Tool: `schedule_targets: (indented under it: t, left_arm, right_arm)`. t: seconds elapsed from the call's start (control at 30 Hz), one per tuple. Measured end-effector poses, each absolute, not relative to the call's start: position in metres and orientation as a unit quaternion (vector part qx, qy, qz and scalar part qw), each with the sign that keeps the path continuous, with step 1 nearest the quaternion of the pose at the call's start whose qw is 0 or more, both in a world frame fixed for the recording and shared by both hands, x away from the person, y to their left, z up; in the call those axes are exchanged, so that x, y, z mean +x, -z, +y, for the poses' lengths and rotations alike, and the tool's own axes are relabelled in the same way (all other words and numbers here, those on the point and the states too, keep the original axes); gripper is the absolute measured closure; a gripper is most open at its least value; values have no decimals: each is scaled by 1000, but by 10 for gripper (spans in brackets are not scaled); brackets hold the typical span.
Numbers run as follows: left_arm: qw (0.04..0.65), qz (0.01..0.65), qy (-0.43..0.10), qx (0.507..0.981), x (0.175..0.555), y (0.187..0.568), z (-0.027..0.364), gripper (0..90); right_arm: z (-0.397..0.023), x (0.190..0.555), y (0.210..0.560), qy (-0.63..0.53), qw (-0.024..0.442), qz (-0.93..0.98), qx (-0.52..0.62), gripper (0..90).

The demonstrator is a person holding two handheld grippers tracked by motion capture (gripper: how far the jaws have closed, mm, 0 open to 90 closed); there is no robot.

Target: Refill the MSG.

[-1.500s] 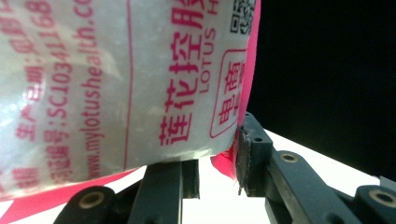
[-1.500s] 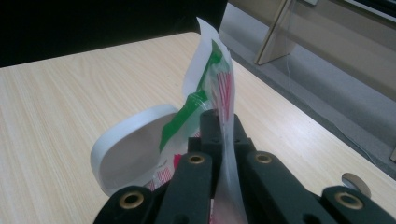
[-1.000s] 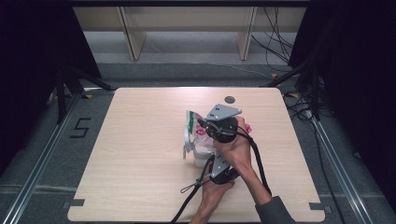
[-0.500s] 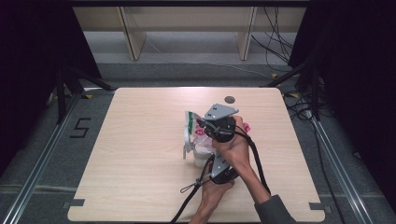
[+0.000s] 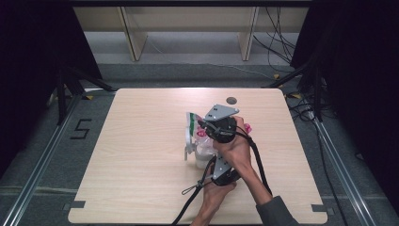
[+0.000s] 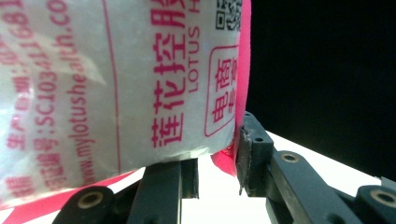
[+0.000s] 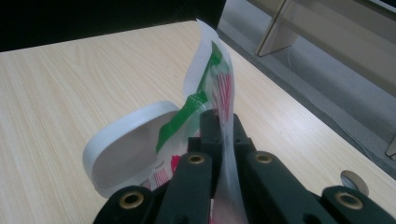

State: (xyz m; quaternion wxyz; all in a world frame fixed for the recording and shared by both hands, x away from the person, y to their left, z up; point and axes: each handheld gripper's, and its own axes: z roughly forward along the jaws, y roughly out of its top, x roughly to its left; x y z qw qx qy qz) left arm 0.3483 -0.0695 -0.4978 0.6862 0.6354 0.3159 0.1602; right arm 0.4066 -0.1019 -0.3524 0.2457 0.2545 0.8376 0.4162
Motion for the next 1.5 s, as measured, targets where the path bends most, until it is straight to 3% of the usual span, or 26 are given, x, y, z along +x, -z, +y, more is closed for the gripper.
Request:
schedule_targets:
  t: [0.23,0.3,0.33,1.5]
  left_arm:
    - [685,314,-163,637,348,498,-70,725]
    - [680,312,-163,644,348,498,-69,726]
    - [634,286,-190,693,350,498,-60,726]
    - [648,298,-185,677,349,498,-61,729]
  right_arm:
    - [-106,408,351,-425,264,833,237,900]
    - [-108,407,351,-430,241,834,250,900]
    - [-109,407,352,-435,249,828,250,900]
    - [-109,406,350,-440,238,827,258,900]
